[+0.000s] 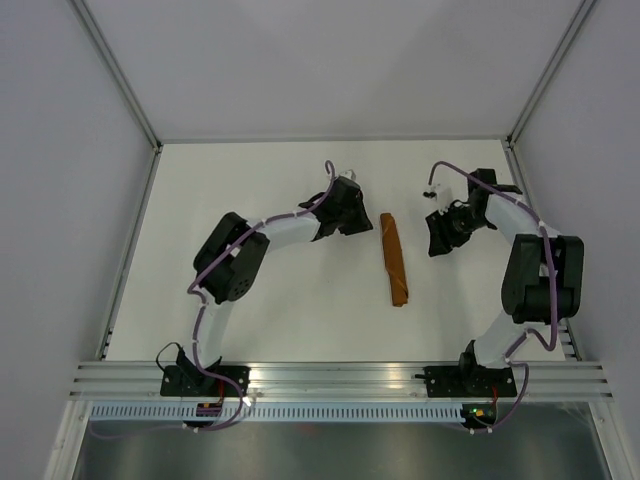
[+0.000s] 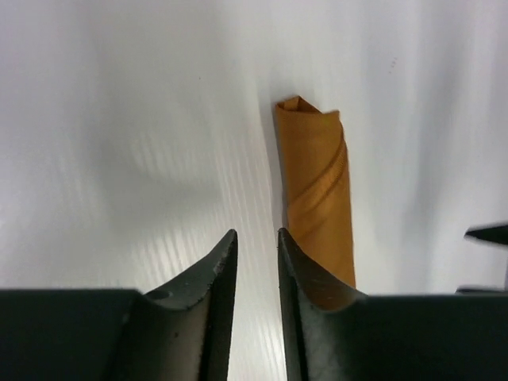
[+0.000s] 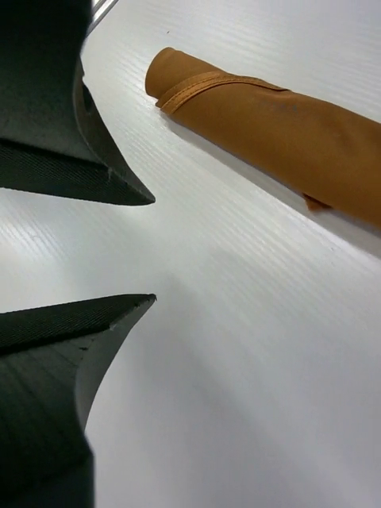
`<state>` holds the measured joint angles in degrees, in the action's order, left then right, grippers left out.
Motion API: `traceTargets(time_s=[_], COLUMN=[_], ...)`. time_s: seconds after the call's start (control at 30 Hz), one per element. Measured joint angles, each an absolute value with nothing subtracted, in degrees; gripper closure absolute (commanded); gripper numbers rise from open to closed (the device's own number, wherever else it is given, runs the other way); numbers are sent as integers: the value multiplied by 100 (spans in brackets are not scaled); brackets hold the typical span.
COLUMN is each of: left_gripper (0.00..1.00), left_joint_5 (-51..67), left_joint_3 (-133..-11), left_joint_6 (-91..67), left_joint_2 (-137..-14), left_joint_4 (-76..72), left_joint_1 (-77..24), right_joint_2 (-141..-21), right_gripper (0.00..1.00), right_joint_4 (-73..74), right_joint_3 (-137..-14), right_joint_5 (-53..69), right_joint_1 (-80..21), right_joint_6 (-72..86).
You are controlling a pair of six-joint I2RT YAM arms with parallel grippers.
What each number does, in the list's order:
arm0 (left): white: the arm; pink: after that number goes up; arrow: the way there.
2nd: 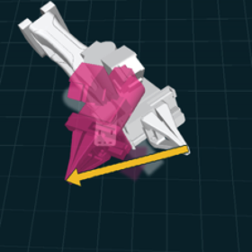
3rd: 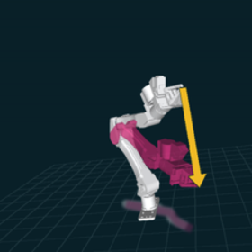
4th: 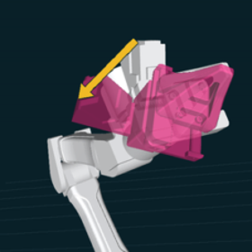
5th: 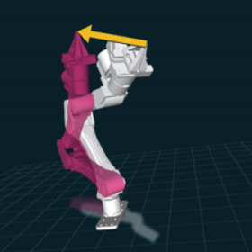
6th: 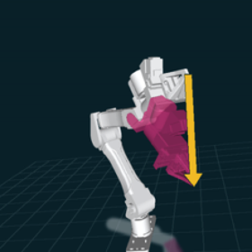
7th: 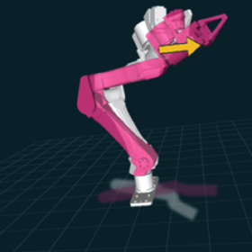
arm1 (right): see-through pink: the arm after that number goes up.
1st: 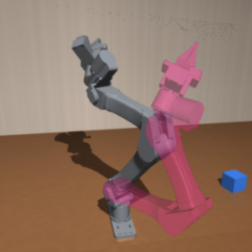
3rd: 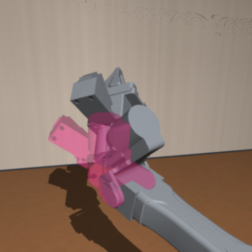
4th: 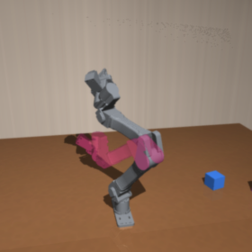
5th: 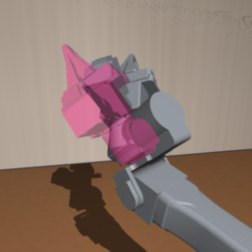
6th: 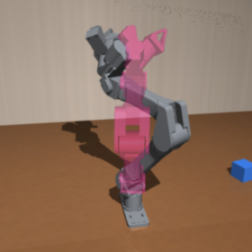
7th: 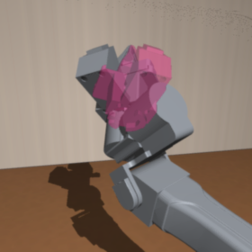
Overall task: Fold the napkin, place the utensils inside, and roll it up
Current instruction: Roll the napkin with the utensil
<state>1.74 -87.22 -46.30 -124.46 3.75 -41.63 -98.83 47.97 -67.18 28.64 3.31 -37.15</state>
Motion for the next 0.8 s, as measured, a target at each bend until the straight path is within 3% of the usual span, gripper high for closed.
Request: traceTargets(time_s=[0.07,0.1,0.5,0.8], left_gripper=[61,59,45,44], left_joint_5=[167,161,-338,-642], left_joint_3=[-8361,-8149,-5472,-5017], left_joint_6=[-4425,-4298,-3159,-2773], left_joint_2=[-11917,-11596,-7059,-5892], left_joint_4=[425,425,434,1022], left_joint_1=[-4119,-4097,-3999,-3999], right_joint_2=[-9727,-9640,-8202,-7303], right_gripper=[29,2,2,2], right_joint_4=[4860,4862,4431,3780], right_joint_3=[-6976,-7096,-7411,-6663], right_joint_5=[3085,3229,4053,3813], right_joint_1=[644,790,1592,1870], right_joint_6=[-3645,-3597,-2766,-2324])
